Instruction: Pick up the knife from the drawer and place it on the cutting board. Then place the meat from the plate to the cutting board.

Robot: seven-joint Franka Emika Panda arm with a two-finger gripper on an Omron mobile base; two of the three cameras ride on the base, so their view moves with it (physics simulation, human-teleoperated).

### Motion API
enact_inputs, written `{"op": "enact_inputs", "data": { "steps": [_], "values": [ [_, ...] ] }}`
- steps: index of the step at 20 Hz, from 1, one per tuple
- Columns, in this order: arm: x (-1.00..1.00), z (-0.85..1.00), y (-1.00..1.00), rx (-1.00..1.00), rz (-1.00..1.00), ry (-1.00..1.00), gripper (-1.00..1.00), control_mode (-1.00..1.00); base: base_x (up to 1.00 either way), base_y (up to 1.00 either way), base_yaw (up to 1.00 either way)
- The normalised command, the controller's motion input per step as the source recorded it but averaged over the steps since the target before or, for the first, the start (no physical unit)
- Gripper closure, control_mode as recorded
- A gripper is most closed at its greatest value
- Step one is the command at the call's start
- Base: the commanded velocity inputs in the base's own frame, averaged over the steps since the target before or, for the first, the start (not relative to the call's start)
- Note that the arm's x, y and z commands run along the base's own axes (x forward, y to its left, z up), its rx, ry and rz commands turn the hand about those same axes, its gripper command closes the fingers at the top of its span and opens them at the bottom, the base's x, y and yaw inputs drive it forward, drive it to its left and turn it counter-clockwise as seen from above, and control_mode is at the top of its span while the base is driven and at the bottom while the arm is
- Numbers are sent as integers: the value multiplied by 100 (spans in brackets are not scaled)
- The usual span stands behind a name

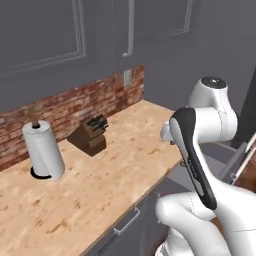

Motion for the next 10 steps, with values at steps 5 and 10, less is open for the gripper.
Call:
{"op": "enact_inputs", "data": {
  "steps": [5,10],
  "values": [
    [0,0,0,0,0,0,-100,100,0,-59,-42],
    [0,0,0,0,0,0,-100,100,-25,-22,-37]
  ]
}}
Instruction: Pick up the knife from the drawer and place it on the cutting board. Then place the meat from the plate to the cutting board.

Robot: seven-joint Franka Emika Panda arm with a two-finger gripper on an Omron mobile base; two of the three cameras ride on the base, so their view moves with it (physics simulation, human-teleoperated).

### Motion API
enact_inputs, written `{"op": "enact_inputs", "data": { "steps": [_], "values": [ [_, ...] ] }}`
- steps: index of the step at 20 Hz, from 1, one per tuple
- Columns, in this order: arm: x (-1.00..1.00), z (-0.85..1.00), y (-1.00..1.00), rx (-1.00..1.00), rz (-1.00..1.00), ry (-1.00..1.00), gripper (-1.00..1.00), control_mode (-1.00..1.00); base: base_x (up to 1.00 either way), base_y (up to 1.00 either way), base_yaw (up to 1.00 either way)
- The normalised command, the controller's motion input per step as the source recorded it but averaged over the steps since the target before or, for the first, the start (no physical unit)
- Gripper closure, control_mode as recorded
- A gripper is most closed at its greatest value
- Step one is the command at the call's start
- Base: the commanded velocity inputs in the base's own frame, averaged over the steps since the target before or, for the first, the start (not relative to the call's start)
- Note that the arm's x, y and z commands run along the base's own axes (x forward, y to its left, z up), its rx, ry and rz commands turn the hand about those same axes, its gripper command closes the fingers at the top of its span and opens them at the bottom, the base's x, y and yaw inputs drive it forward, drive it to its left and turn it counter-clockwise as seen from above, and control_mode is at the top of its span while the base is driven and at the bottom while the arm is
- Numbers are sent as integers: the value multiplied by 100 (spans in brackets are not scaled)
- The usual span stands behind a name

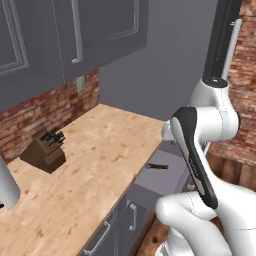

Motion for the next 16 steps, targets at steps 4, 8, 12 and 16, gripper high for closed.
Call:
{"op": "enact_inputs", "data": {
  "steps": [4,8,12,16],
  "values": [
    [0,0,0,0,0,0,-100,100,-47,0,-37],
    [0,0,0,0,0,0,-100,100,0,0,-17],
    [9,-24,-3,9,-1,2,-100,-100,6,0,-2],
    [4,-57,-24,7,0,3,-100,-100,0,0,0]
  ]
}}
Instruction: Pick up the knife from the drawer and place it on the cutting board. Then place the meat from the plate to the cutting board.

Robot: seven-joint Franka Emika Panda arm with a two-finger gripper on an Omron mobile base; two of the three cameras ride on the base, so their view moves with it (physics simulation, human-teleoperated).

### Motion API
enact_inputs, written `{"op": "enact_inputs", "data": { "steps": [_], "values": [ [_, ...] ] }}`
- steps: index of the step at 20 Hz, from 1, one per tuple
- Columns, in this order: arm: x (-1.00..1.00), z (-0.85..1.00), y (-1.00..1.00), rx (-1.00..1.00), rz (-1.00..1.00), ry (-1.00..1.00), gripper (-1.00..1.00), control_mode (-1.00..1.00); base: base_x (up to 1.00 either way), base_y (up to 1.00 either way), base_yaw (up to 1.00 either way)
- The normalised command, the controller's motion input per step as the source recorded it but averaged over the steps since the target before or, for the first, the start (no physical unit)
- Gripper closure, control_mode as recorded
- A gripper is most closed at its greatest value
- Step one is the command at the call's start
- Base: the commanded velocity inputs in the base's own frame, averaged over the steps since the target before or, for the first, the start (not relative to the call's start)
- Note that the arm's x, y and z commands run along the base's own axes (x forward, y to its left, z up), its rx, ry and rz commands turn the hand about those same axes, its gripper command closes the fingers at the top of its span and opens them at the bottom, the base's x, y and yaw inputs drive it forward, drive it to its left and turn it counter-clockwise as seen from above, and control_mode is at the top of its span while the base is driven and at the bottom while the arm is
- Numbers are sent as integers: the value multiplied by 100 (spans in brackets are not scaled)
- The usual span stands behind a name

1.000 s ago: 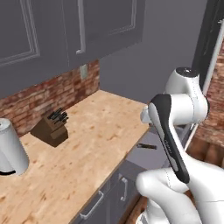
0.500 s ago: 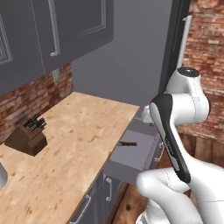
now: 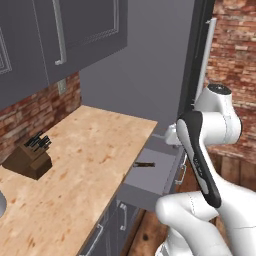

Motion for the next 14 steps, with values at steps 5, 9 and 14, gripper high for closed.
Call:
{"op": "enact_inputs", "data": {
  "steps": [5,9,14],
  "values": [
    [14,-50,-30,0,-1,9,-100,-100,0,0,0],
    [14,-57,-43,0,-5,18,-100,-100,0,0,0],
    [31,-67,-47,0,-7,15,-100,-100,0,0,0]
  ]
}}
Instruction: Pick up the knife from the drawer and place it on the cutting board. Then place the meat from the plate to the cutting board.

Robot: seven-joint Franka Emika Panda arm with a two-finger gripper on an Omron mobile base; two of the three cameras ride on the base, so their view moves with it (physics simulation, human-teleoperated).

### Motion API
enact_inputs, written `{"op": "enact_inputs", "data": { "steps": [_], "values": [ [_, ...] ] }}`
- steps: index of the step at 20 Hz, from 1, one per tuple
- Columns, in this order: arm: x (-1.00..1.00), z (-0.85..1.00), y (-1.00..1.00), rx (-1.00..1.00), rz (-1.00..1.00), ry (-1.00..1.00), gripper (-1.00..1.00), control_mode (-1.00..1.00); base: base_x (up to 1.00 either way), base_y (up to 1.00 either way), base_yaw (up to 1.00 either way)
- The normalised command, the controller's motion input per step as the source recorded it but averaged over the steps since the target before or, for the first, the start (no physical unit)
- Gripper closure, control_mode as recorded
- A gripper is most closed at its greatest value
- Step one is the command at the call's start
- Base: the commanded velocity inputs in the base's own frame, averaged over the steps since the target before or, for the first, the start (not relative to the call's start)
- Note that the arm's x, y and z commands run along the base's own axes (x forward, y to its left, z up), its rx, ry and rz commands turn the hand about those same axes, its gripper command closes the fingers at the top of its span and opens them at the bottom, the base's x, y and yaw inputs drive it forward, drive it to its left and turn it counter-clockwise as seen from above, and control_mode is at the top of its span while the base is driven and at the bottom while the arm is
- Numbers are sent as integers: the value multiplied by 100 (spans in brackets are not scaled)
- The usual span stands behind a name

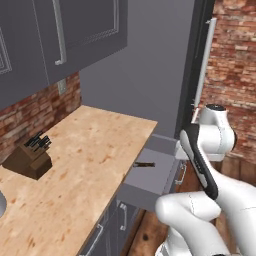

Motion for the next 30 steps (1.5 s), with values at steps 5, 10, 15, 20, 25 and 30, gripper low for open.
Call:
{"op": "enact_inputs", "data": {
  "steps": [5,10,15,20,25,30],
  "values": [
    [58,-57,-18,0,-4,3,-100,-100,0,0,0],
    [60,-45,0,0,-1,1,-100,-100,0,0,0],
    [62,-49,-1,0,-2,4,-100,-100,0,0,0],
    [65,-42,0,0,-3,2,-100,-100,0,0,0],
    [48,-33,0,0,-2,1,-100,-100,0,0,0],
    [39,-29,0,0,0,4,-100,-100,0,0,0]
  ]
}}
